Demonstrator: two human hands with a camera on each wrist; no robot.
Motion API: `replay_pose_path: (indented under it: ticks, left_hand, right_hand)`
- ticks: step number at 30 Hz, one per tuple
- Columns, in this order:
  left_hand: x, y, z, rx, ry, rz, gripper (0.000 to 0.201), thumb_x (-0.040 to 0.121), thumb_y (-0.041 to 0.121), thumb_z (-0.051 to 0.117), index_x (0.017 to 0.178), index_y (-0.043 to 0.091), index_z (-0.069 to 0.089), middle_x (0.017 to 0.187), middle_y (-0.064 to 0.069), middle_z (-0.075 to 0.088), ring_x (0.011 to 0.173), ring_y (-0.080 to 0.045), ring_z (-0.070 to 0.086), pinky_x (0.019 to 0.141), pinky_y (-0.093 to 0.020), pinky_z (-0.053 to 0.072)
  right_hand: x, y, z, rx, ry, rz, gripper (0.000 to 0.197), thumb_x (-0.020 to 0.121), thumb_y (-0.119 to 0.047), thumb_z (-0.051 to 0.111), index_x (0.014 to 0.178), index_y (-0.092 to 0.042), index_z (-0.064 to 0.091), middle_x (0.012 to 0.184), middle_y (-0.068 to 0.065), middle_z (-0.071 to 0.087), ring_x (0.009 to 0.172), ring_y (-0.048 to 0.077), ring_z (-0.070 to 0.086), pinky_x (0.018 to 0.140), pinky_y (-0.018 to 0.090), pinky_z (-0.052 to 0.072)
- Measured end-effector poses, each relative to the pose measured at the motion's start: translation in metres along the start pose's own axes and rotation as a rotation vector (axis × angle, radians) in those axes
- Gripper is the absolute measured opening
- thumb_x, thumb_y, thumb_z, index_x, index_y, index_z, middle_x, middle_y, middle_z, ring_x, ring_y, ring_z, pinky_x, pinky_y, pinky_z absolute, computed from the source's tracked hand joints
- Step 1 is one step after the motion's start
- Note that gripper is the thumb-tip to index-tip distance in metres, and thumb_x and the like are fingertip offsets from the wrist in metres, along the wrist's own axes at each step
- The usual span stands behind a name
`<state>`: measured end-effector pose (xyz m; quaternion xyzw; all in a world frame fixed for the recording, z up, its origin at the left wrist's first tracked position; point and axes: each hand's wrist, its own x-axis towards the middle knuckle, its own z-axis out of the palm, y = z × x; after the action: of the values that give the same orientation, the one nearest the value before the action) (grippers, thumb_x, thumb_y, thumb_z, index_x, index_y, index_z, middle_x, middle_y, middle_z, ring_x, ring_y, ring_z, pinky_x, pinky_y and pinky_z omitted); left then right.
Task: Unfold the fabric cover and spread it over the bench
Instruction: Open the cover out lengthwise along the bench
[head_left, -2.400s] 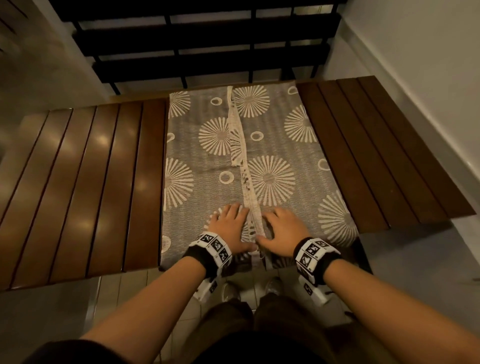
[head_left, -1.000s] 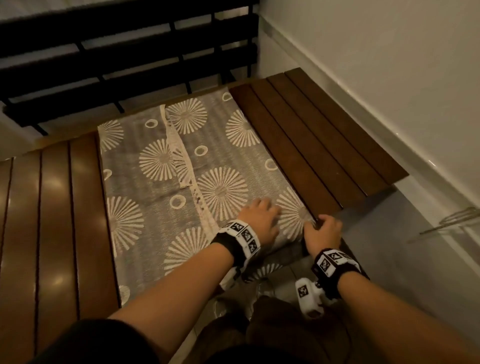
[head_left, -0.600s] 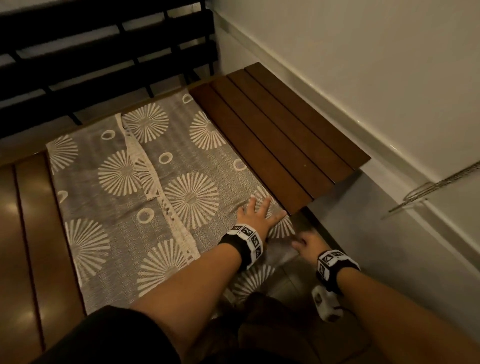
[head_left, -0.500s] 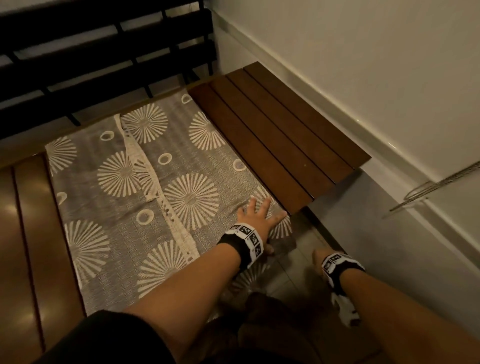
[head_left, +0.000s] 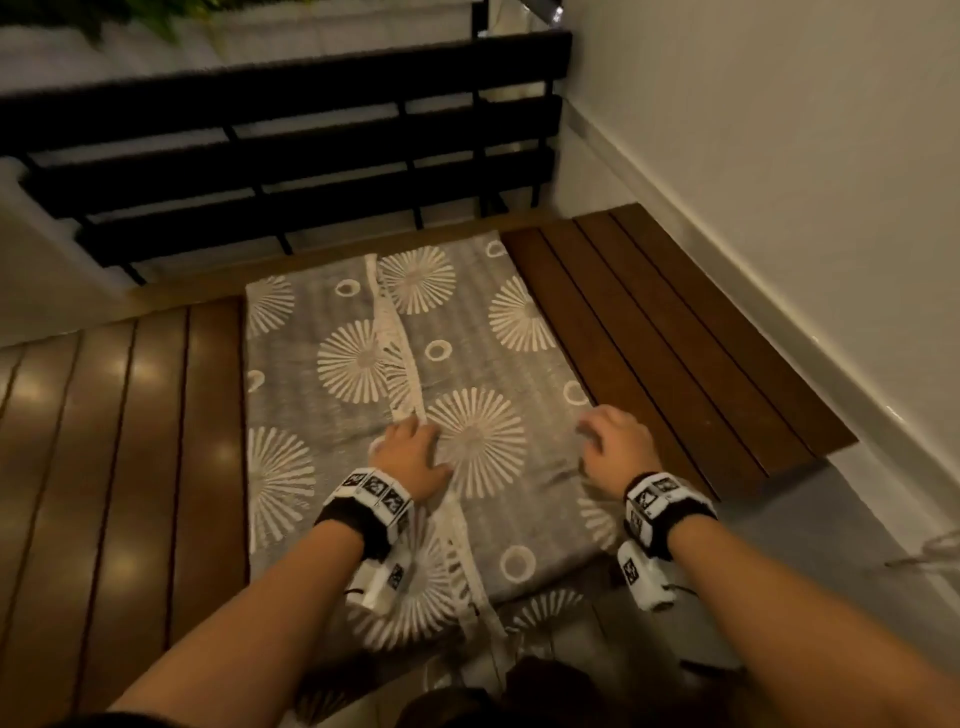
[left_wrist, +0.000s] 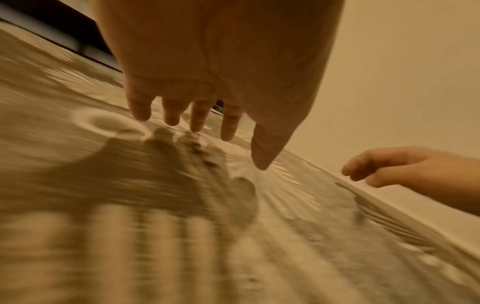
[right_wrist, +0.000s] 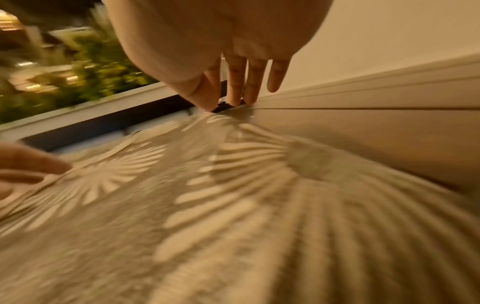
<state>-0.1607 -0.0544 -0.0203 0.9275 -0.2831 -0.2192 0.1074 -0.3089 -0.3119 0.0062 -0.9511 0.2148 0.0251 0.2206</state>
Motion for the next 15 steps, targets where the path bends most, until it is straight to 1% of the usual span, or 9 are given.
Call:
replay_pose_path:
  ticks: [2,3,6,9,11,12,13,14,15]
  left_hand:
    - [-0.006,-0.038,-0.009,-0.015,-0.01,-0.12,0.076,0.081,0.049,0.062,0.144,0.019,0.034,0.145,-0.013,0.033,0.132,-0.034,0.033,0.109,-0.046,0.034]
    - [-0.009,-0.051,-0.01,-0.018,-0.027,-0.152,0.08,0.08,0.051,0.063,0.146,0.02,0.031,0.147,-0.013,0.031,0.134,-0.035,0.031,0.11,-0.046,0.033]
    - [-0.015,-0.066,-0.013,-0.011,-0.078,-0.149,0.088,0.076,0.057,0.066,0.147,0.024,0.027,0.151,-0.011,0.024,0.137,-0.035,0.026,0.111,-0.046,0.032]
    - [-0.012,-0.063,-0.02,-0.013,-0.133,-0.164,0.086,0.069,0.059,0.069,0.14,0.024,0.034,0.14,-0.01,0.034,0.127,-0.035,0.036,0.103,-0.048,0.04]
    - [-0.011,-0.052,-0.031,0.011,-0.166,-0.181,0.07,0.071,0.058,0.066,0.126,0.02,0.046,0.128,-0.011,0.042,0.116,-0.034,0.044,0.093,-0.047,0.047]
    - [-0.01,-0.045,-0.036,0.033,-0.162,-0.183,0.057,0.075,0.058,0.063,0.113,0.018,0.052,0.118,-0.011,0.048,0.107,-0.032,0.05,0.086,-0.045,0.05]
    - [-0.011,-0.034,-0.041,0.039,-0.153,-0.184,0.046,0.079,0.059,0.059,0.098,0.017,0.056,0.104,-0.01,0.055,0.094,-0.028,0.056,0.077,-0.04,0.053]
    - [-0.012,-0.023,-0.043,0.005,-0.15,-0.187,0.042,0.082,0.059,0.056,0.083,0.016,0.057,0.088,-0.008,0.059,0.079,-0.023,0.058,0.066,-0.035,0.052]
    - [-0.009,-0.016,-0.039,-0.08,-0.145,-0.195,0.043,0.083,0.059,0.056,0.075,0.017,0.056,0.076,-0.005,0.059,0.068,-0.02,0.057,0.059,-0.031,0.049]
  right_hand:
    - [0.014,-0.031,0.011,-0.001,-0.108,-0.181,0.025,0.084,-0.012,0.05,0.102,-0.018,0.065,0.113,0.004,0.06,0.105,0.024,0.054,0.094,0.037,0.043]
    - [0.022,-0.047,0.017,-0.007,-0.172,-0.26,0.025,0.085,-0.013,0.049,0.103,-0.018,0.066,0.112,0.004,0.06,0.106,0.024,0.054,0.094,0.035,0.043]
    - [0.043,-0.094,0.035,-0.062,-0.315,-0.412,0.026,0.088,-0.018,0.049,0.109,-0.014,0.064,0.114,0.008,0.059,0.109,0.025,0.052,0.094,0.033,0.042]
    - [0.06,-0.129,0.052,-0.149,-0.363,-0.502,0.031,0.087,-0.021,0.05,0.114,-0.011,0.061,0.114,0.012,0.057,0.107,0.029,0.051,0.089,0.036,0.042]
    - [0.071,-0.142,0.058,-0.205,-0.348,-0.562,0.029,0.085,-0.018,0.049,0.109,-0.009,0.061,0.11,0.012,0.056,0.104,0.031,0.051,0.086,0.038,0.044]
    - [0.079,-0.147,0.058,-0.23,-0.345,-0.57,0.027,0.085,-0.016,0.047,0.107,-0.008,0.061,0.108,0.013,0.056,0.103,0.031,0.05,0.086,0.04,0.044]
    - [0.088,-0.151,0.055,-0.248,-0.353,-0.57,0.025,0.086,-0.015,0.046,0.105,-0.008,0.06,0.108,0.013,0.055,0.103,0.031,0.05,0.085,0.04,0.044]
    - [0.1,-0.154,0.052,-0.268,-0.374,-0.565,0.024,0.089,-0.016,0.044,0.105,-0.008,0.06,0.108,0.013,0.054,0.103,0.031,0.05,0.085,0.04,0.044]
    - [0.114,-0.156,0.048,-0.294,-0.395,-0.564,0.023,0.091,-0.016,0.044,0.106,-0.009,0.059,0.11,0.014,0.053,0.102,0.032,0.051,0.084,0.04,0.044]
